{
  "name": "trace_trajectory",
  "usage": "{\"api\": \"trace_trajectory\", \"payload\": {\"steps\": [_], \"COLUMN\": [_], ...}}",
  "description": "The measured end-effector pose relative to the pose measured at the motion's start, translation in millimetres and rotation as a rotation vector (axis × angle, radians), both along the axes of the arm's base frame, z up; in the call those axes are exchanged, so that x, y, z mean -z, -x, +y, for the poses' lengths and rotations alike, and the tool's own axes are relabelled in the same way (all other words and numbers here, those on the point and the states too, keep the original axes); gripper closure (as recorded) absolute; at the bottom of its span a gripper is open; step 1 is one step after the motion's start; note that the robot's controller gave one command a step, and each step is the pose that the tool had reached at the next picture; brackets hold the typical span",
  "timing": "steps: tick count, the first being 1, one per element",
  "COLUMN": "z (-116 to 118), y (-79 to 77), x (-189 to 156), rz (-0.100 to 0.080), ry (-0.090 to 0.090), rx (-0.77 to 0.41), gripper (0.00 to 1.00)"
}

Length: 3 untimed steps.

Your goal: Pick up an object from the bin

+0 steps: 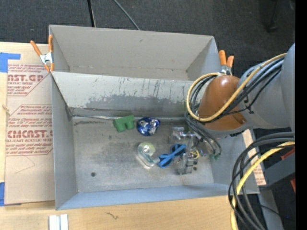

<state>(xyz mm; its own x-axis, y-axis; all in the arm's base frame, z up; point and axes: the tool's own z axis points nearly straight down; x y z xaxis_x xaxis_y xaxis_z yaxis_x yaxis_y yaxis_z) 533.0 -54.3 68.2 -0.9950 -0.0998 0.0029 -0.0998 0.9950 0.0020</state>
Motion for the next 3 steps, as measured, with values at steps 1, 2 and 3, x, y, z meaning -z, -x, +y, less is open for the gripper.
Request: {"api": "trace_trajectory", "payload": {"steps": [1, 2, 3], "z": [-1.8, -17.5, -94.5], "y": [-1.4, -24.9, -37.9], "x": [-1.5, -130.8, -207.6], "rz": [-0.004, -0.015, -0.011], "ry": [0.002, 0.004, 0.006], "rx": [0.002, -0.051, -0.281], "gripper": [1.00, 1.00, 1.00]}}
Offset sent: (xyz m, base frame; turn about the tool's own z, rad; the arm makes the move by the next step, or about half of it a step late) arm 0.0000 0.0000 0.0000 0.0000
